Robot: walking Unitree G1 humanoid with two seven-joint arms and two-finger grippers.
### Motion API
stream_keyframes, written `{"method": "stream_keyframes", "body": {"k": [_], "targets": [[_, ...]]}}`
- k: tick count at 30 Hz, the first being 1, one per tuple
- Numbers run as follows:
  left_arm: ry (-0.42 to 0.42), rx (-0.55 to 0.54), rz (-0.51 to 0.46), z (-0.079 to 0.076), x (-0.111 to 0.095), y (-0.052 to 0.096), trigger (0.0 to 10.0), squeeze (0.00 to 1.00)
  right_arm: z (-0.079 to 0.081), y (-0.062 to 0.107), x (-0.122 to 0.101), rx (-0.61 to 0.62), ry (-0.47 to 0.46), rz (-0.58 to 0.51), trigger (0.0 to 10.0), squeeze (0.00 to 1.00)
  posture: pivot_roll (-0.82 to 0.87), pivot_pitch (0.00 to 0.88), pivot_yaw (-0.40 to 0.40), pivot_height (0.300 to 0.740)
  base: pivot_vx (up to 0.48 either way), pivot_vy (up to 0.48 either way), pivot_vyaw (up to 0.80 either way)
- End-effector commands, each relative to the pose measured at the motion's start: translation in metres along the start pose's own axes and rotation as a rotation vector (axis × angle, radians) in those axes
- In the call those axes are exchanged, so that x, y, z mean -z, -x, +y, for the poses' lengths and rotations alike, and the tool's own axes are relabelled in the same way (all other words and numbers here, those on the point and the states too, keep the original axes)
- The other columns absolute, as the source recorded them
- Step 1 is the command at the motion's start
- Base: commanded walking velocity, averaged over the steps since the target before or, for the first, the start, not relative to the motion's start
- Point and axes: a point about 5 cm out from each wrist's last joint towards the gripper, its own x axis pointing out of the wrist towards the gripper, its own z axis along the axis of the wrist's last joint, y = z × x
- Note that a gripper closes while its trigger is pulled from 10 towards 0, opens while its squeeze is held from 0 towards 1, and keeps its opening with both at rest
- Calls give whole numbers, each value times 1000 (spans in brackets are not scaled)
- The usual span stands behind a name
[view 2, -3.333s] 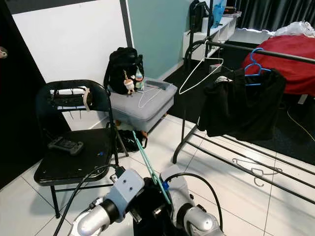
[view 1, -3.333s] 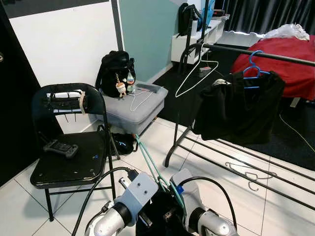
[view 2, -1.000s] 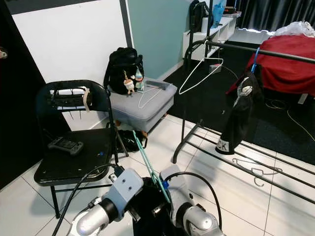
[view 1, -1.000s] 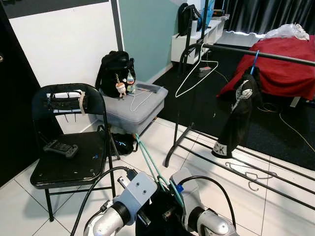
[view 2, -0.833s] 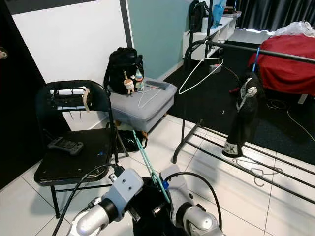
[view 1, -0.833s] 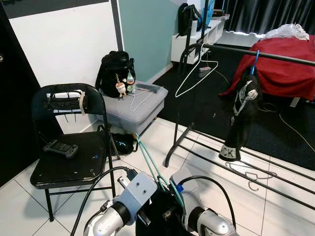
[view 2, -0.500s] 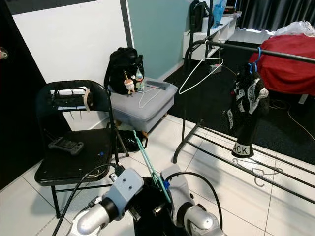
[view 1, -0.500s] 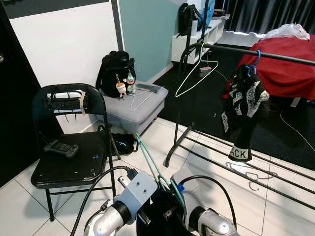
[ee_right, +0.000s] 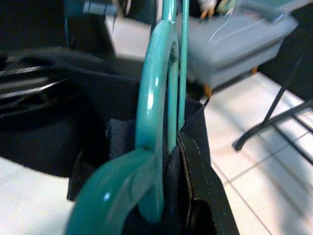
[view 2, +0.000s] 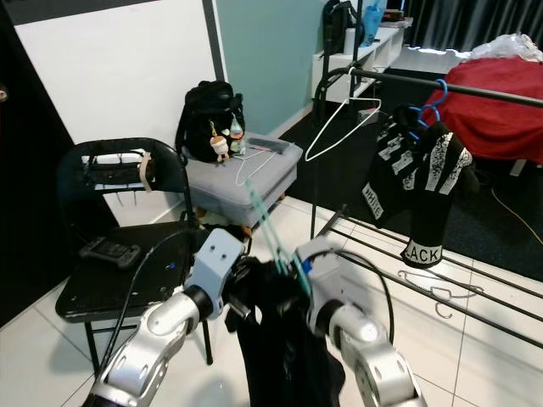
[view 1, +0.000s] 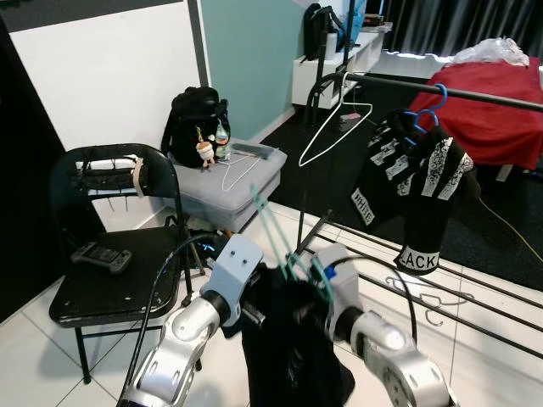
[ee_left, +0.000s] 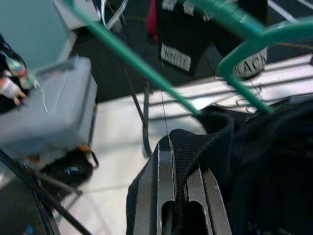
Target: Hang hanger
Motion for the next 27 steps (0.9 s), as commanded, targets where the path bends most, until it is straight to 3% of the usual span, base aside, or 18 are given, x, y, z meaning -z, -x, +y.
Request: {"method": "stream_keyframes", "body": {"k": [1, 3, 9, 15, 19, 21, 23, 27], "targets": [[22, -22, -13, 3, -3, -1, 10000, 0, 0, 0, -9, -9, -14, -45, 10000, 0, -147, 0, 27, 740, 0, 0, 0], [14, -62, -73, 16, -22, -10, 10000, 0, -5, 0, -29, -47, -32, -97, 10000, 0, -148, 0, 28, 740, 0, 0, 0], [-21, -146, -159, 44, -50, -18, 10000, 0, -1, 6, -50, -184, -63, -160, 10000, 0, -150, 0, 29, 740, 0, 0, 0], [-41, -184, -191, 56, -60, -20, 10000, 0, -4, 16, -61, -259, -108, -223, 10000, 0, -155, 0, 31, 740, 0, 0, 0], [-41, -184, -191, 56, -60, -20, 10000, 0, -4, 16, -61, -259, -108, -223, 10000, 0, -155, 0, 31, 740, 0, 0, 0], [-53, -195, -205, 61, -64, -21, 10000, 0, -6, 24, -67, -299, -117, -253, 10000, 0, -164, 0, 36, 740, 0, 0, 0], [-58, -194, -214, 66, -68, -24, 10000, 0, -6, 49, -76, -431, -102, -312, 10000, 0, -174, 0, 44, 740, 0, 0, 0], [-48, -186, -214, 67, -68, -27, 10000, 0, -6, 65, -77, -512, -69, -305, 10000, 0, -181, 0, 46, 740, 0, 0, 0]]}}
